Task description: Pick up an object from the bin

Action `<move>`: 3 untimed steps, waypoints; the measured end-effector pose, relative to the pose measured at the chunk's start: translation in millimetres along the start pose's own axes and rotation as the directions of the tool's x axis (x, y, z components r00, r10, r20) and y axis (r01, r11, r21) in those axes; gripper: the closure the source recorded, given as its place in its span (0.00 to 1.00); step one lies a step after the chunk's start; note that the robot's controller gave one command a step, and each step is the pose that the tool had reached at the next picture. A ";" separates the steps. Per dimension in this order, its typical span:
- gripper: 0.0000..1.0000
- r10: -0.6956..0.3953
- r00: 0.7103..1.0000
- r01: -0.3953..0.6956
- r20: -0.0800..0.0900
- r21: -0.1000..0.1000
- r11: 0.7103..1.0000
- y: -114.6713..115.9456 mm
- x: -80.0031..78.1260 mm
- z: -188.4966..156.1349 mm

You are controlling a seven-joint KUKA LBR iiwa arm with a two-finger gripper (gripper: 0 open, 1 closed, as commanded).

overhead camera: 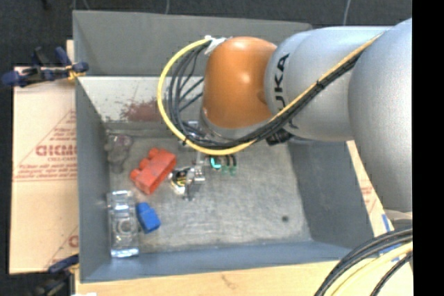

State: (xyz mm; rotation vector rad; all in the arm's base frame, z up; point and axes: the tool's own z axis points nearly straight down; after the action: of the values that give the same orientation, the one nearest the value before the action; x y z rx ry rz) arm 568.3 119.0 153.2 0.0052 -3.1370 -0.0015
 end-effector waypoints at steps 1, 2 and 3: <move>0.00 -0.381 0.924 0.381 0.013 0.004 0.925 49.4 -45.0 79.2; 0.00 -0.706 0.708 0.706 0.010 0.007 0.708 64.4 -37.7 50.8; 0.00 -0.856 0.517 0.856 0.006 0.007 0.517 62.4 -34.5 52.2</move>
Offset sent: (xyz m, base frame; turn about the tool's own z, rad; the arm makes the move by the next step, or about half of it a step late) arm 0.0409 0.0503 -0.0832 -0.3930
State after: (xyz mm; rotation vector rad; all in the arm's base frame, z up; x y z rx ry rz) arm 602.4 181.5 100.9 1.5513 -2.7377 0.0008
